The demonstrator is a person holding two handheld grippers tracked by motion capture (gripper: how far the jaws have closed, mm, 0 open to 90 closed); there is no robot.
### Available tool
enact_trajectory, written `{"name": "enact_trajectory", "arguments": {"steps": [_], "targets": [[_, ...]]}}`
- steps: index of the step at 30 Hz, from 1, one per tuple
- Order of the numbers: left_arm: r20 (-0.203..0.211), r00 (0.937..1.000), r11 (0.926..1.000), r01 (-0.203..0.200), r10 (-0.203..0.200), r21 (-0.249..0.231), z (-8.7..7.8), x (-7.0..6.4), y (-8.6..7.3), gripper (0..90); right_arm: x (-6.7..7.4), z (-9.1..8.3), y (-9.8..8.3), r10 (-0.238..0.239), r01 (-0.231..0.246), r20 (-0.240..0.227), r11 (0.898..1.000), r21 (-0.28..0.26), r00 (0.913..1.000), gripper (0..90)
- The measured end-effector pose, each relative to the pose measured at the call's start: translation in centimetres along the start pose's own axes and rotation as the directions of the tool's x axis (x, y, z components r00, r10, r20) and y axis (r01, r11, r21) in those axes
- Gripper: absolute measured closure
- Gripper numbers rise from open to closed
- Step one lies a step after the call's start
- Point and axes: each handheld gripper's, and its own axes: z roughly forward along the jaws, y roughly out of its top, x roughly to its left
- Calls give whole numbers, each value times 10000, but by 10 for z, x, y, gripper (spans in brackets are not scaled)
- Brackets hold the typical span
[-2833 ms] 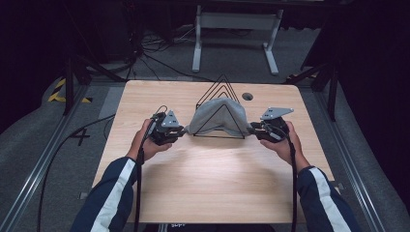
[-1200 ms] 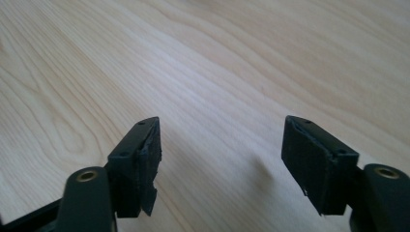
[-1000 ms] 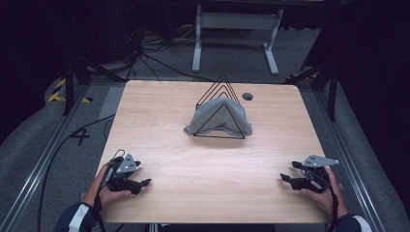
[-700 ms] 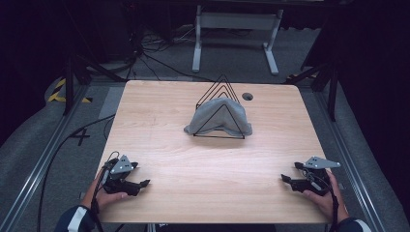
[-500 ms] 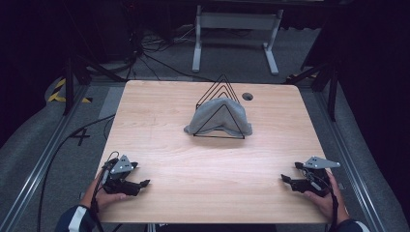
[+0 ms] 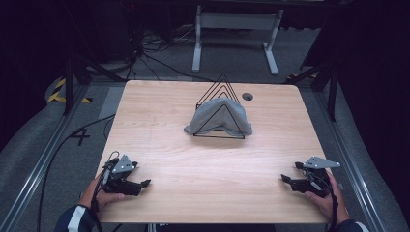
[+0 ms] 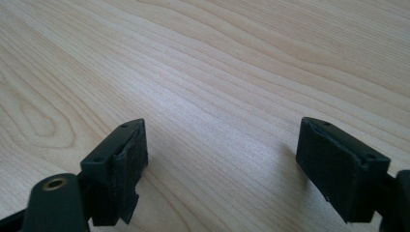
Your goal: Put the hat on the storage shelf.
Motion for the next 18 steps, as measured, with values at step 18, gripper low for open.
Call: {"name": "enact_trajectory", "arguments": {"steps": [18], "targets": [[-58,9999,9999,126,-126,87,1,-2,1,147,0,1,0,107,-107,97,9999,46,9999,160]]}}
